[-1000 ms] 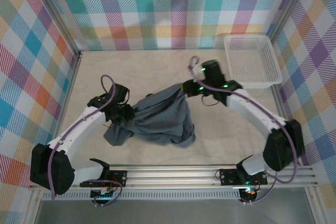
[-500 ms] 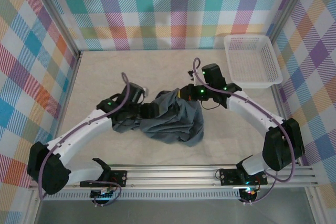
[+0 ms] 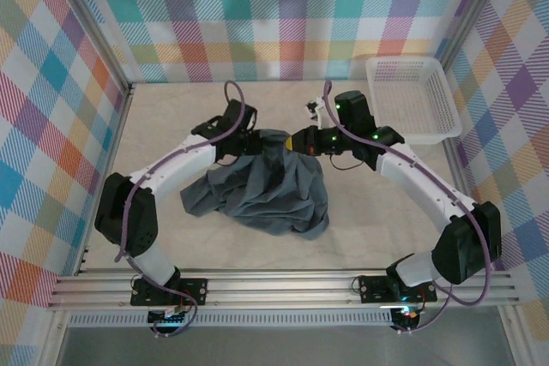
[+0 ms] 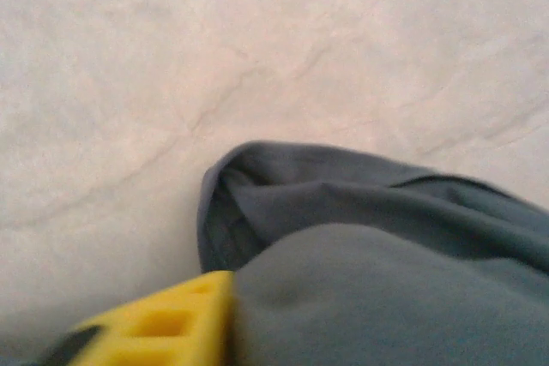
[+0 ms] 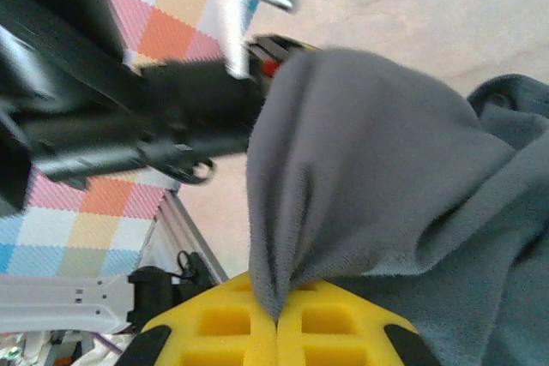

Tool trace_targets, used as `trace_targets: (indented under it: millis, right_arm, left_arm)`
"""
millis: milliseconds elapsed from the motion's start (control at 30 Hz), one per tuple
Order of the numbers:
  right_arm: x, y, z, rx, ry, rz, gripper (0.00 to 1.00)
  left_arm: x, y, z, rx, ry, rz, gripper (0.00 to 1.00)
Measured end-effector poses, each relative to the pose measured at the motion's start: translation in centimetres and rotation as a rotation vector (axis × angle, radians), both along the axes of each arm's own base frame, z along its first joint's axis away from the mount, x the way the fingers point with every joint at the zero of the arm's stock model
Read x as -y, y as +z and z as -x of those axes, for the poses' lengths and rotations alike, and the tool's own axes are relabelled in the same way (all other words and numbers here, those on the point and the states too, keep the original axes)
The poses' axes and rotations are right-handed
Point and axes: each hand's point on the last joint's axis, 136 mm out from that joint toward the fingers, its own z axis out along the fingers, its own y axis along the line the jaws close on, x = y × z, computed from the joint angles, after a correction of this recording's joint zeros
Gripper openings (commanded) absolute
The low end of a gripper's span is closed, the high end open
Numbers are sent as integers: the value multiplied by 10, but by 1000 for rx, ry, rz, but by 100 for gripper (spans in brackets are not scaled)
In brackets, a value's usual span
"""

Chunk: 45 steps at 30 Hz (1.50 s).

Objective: Fold the inside-out t-shirt

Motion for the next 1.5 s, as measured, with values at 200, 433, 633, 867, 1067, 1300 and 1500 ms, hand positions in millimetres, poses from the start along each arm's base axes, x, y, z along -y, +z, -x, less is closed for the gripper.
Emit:
trace_targets:
  millis: [200,433,633,867,1067,1300,1500]
  right_arm:
    - [49,-74,-68,-52,-212,231,2]
    - [60,-119,-79,-100,-195,375,47]
    - [73,-41,-25,249,-232,306,62]
    - [-4,-39,23,633,106,364,69]
    - [-33,-68,-16,625,188,472,26]
    - [-26,-65,-25,602,137,467,0]
    - [-10,-64,-15,572,156,371,0]
  left_arm:
    - [17,22,38,-167,-138,182,0]
    - [27,42,87,-346,-186,350,0]
    - [24,60,92,-386,-160,451,0]
    - [34,70,92,-434,-185,517,0]
    - [34,78,93,-434,-185,522,0]
    - [13,81,83,-422,-119,528,6]
    - [0,81,88,-470,-114,585,0]
